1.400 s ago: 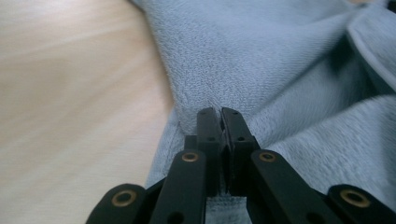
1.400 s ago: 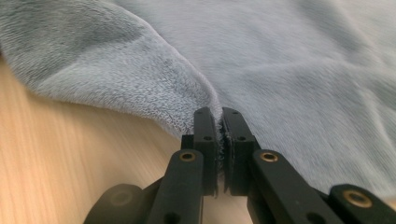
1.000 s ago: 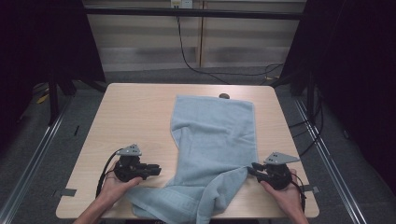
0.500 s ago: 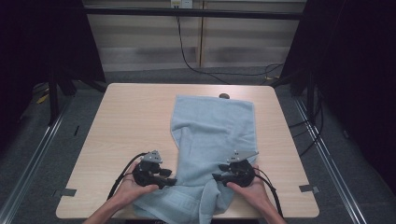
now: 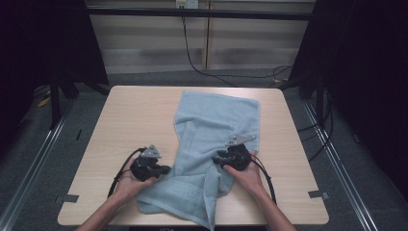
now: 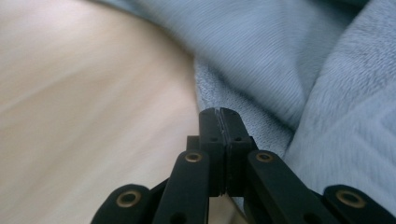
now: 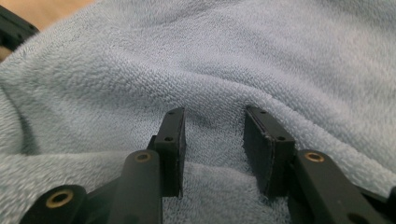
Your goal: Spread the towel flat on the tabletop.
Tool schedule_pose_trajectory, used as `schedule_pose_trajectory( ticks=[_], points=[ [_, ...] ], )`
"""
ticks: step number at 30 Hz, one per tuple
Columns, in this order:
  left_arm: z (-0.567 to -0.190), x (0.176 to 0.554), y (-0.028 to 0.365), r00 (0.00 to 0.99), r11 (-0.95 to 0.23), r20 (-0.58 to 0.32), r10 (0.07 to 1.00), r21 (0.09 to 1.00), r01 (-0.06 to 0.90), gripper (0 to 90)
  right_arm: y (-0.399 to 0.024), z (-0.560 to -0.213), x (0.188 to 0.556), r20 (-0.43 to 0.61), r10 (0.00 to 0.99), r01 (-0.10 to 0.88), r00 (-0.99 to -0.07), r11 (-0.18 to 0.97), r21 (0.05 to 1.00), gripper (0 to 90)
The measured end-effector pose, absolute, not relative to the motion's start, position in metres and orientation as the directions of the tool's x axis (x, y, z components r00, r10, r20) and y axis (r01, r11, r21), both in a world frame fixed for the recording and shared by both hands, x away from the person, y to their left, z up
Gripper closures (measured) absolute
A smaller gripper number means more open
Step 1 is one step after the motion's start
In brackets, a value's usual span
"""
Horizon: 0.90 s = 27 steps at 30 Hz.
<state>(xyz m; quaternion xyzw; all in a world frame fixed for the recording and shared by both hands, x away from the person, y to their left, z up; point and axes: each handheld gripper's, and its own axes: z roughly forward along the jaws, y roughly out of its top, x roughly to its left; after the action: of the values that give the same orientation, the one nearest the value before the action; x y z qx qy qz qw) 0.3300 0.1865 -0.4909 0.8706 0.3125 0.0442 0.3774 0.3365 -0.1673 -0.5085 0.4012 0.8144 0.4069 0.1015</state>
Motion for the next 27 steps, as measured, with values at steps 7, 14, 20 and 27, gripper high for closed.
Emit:
schedule_pose_trajectory(
  ticks=[7, 14, 20, 27],
  points=[
    [-0.479, 0.347, 0.232, 0.711, -0.369, -0.213, 0.670, 0.736, 0.567, 89.1, -0.182, -0.505, 0.354, 0.103, 0.806, 0.600, -0.583, 0.342, 0.724, 59.9],
    [-0.484, 0.345, 0.230, 0.711, -0.366, -0.231, 0.664, 0.729, 0.578, 87.5, -0.180, -0.490, 0.340, 0.116, 0.788, 0.568, -0.604, 0.324, 0.756, 56.7],
    [-0.497, 0.346, 0.223, 0.713, -0.405, -0.219, 0.666, 0.697, 0.592, 83.1, -0.148, -0.444, 0.299, 0.175, 0.638, 0.452, -0.750, 0.302, 0.840, 52.3],
    [-0.502, 0.344, 0.220, 0.711, -0.409, -0.210, 0.671, 0.695, 0.592, 81.2, -0.110, -0.457, 0.287, 0.173, 0.551, 0.446, -0.817, 0.411, 0.795, 42.3]
  ],
)
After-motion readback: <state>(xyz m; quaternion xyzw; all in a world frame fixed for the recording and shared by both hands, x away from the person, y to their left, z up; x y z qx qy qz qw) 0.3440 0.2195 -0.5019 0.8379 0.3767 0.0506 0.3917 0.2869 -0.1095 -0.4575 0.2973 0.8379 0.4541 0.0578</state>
